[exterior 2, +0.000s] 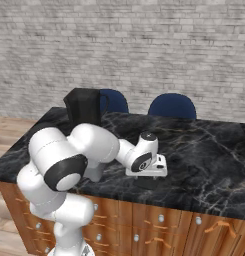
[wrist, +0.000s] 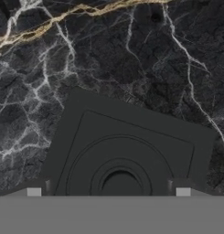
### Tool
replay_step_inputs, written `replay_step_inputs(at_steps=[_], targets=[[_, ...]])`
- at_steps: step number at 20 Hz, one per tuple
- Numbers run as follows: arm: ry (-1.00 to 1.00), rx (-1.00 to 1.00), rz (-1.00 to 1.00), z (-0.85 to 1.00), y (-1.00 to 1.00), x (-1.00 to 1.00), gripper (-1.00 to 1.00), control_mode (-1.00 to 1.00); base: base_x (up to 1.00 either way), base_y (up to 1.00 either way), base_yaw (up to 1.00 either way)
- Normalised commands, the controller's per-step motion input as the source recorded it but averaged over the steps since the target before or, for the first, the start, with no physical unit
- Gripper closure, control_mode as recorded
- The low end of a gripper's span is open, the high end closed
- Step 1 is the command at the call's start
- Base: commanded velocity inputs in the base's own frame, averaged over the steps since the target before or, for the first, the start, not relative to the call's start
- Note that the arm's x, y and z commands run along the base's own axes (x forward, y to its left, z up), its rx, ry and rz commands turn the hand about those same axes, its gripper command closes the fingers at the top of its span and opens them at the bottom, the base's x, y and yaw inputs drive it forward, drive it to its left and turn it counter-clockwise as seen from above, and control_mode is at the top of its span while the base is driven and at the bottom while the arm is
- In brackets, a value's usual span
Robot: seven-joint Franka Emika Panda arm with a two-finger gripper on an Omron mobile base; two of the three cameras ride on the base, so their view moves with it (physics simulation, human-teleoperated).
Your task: Open the blender lid, put the pear in the blender, close the lid, and start the blender.
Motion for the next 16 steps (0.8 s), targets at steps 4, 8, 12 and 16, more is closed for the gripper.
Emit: replay_step_inputs(at_steps=[4,8,12,16], targets=[[0.00,0.00,0.06,-0.26,0.04,0.10,1.00,-1.00,0.00,0.00,0.00],[0.00,0.00,0.06,-0.22,0.00,0.00,1.00,-1.00,0.00,0.00,0.00],[0.00,0.00,0.05,-0.22,0.00,0.00,1.00,-1.00,0.00,0.00,0.00],[0.00,0.00,0.04,-0.27,0.00,0.00,1.00,-1.00,0.00,0.00,0.00]])
